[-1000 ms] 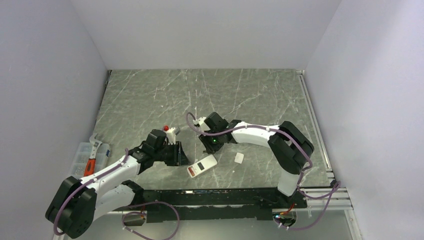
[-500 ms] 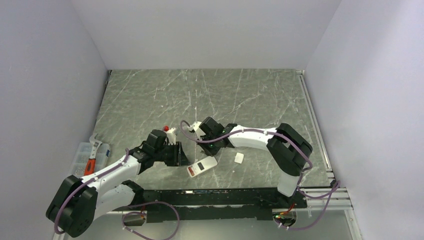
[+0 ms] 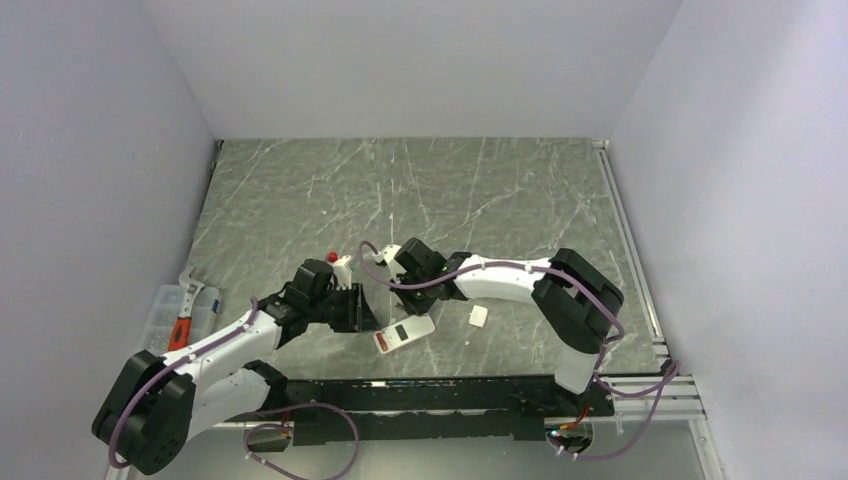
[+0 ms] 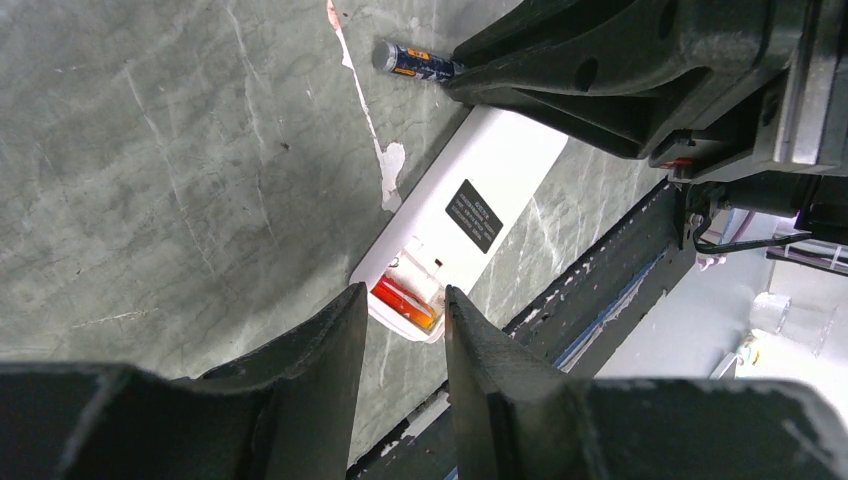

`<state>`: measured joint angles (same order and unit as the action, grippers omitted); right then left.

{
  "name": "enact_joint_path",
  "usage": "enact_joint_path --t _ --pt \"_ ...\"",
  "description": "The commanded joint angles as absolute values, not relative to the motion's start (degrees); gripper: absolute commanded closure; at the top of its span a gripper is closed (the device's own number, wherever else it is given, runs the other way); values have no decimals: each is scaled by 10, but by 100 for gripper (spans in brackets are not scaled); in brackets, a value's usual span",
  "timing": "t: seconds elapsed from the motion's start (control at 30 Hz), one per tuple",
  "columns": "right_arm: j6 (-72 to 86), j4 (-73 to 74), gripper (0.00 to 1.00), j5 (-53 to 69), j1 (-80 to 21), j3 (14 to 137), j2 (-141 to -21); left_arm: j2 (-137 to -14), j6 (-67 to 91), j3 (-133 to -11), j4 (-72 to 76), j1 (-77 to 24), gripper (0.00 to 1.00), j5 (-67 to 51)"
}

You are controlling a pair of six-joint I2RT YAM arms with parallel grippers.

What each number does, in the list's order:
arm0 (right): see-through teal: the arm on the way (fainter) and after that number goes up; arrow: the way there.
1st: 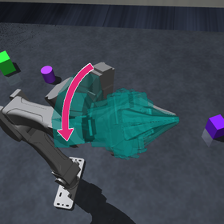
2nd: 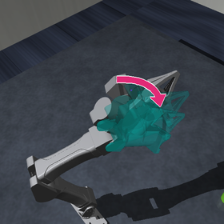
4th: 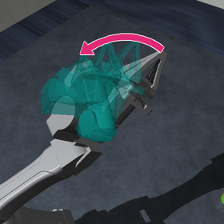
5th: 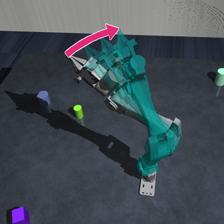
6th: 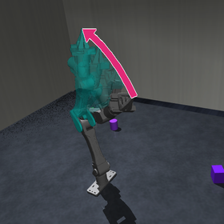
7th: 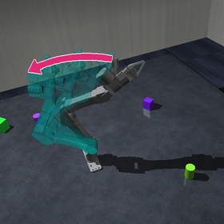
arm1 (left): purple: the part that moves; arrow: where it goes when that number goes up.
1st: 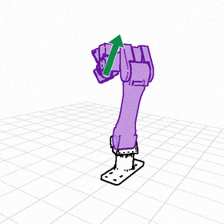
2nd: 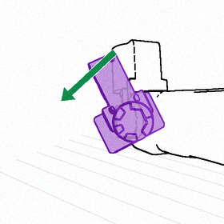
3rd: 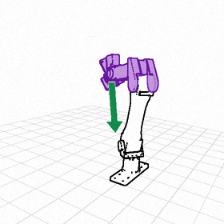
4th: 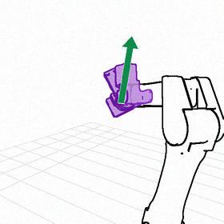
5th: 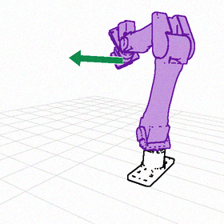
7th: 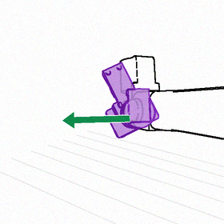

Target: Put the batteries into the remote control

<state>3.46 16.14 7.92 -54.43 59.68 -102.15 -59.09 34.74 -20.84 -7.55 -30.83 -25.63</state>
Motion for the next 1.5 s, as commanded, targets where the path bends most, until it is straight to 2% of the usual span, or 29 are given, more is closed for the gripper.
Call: enact_joint_path --t 0.0,0.47,0.8,1.03,1.47 --pt "64 151 100 50 -548 587 -999 -587 346 -207 -60 -310 60 -261" --pt "133 246 100 24 -553 608 -914 -609 348 -208 -39 -310 60 -263" --pt "213 293 100 56 -593 604 -859 -651 348 -207 -5 -310 60 -268" --pt "256 300 100 50 -625 599 -869 -686 356 -204 42 -310 62 -293" --pt "310 295 100 73 -650 580 -882 -642 398 -161 61 -319 64 -316"
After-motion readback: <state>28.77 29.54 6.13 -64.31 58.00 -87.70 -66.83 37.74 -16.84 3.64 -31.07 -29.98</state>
